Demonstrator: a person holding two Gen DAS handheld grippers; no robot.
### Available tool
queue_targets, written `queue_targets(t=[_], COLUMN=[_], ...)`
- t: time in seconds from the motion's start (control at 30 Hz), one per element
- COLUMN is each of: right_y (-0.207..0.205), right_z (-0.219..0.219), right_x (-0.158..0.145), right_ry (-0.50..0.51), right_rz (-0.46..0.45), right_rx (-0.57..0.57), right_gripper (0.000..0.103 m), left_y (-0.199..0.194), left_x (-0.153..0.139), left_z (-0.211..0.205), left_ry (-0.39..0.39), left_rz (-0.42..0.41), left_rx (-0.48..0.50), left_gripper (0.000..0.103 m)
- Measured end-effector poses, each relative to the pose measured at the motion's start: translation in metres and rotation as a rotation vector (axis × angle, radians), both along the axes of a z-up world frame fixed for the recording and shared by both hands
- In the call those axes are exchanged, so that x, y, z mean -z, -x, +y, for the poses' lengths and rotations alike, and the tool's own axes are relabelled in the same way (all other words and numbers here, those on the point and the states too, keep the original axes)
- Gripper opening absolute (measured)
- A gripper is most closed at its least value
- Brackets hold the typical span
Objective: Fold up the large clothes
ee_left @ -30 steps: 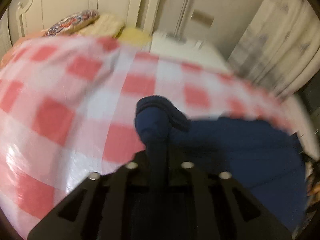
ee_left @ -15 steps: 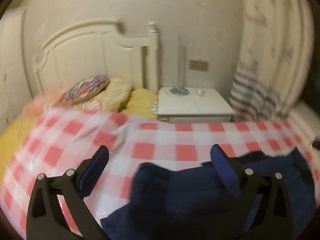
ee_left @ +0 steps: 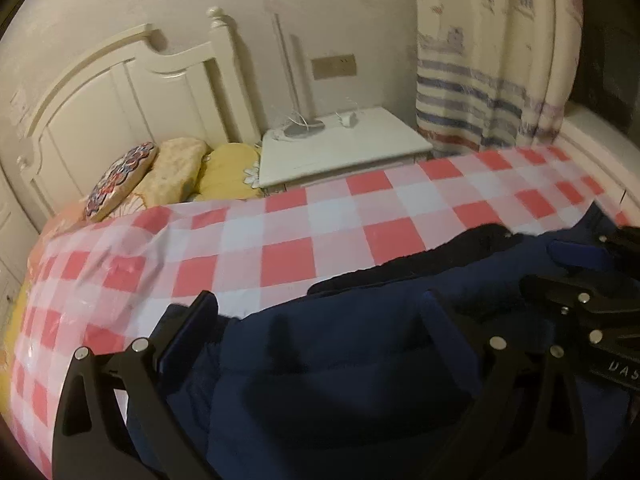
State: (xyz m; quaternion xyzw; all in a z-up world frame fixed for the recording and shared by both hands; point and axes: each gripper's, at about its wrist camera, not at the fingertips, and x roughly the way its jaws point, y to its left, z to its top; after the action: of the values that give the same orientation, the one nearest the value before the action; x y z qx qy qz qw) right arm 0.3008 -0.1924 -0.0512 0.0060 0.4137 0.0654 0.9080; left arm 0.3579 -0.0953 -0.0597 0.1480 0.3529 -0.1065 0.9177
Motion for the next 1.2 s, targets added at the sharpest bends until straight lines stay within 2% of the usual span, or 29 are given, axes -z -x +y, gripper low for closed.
queue_targets(t=[0.1,0.23,0.67,0.93,1.1,1.2], right_y=[-0.012,-0.019,-0.021,-0.025,-0.024,-0.025], right_z=[0.003,0.004,0.032,0.032,0.028,0.019], right_x=[0.015,0.03,0.045,0.048,0.046,0.039], right_ry=[0.002,0.002,0.185,0.19,0.156,0.076], right_rz=[0.032,0.048,0.018,0.013,0.012,0.044], right_rx=[-0.008,-0.016,-0.034,-0.033,-0.033,-0.05], right_gripper=[0.045,0.047,0.05,0.05,0.05,0.054], left_y=[-0.014,-0.028,-0.037,-0.05,-0.049,-0.04], left_x=[0.024,0.043,0.059,0.063,0.061,0.042], left_z=[-0.008,-0.003,0.0,0.012,0.01,0.015], left_ry=[-0.049,-0.006,0.031,0.131,0.111,0.067], left_rz=[0.049,0.126,0.162,0.218,0.23,0.2], left_rx=[0.015,0.004,-0.009,-0.014,-0.015,-0.049], left_gripper=[0.101,0.101,0.101,0.101,0.101,0.1])
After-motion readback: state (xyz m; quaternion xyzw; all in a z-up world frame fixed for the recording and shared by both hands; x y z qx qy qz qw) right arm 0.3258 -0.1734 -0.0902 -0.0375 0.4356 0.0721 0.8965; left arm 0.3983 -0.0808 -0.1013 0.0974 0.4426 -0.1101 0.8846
